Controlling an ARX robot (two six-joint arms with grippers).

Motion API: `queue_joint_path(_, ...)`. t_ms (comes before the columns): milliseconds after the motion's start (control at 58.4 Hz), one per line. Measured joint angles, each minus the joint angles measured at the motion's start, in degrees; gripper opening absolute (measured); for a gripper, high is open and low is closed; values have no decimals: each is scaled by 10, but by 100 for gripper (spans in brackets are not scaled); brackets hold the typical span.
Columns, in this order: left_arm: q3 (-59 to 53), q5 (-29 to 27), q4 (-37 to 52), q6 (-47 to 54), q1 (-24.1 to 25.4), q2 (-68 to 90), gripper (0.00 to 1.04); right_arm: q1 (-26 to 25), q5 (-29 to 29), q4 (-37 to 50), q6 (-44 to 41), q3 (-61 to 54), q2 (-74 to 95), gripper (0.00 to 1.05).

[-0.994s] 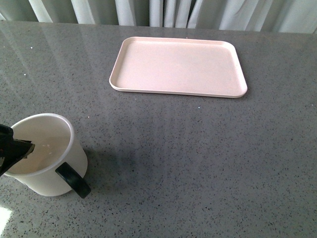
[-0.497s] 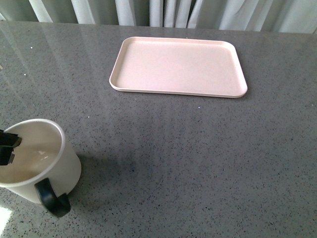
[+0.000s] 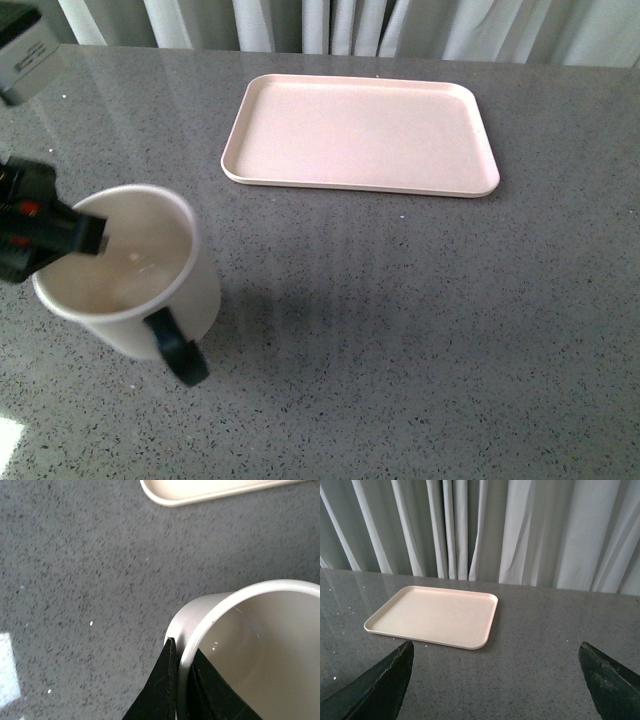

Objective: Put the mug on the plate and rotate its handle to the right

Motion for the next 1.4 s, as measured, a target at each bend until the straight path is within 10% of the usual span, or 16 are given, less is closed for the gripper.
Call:
queue_joint_path(668, 398, -48, -102, -170, -104, 279, 2, 0, 0, 0, 0, 0, 0, 96)
queue_joint_path(1405, 410, -45, -76, -186, -109, 287, 2, 0, 0, 0, 0, 0, 0, 96)
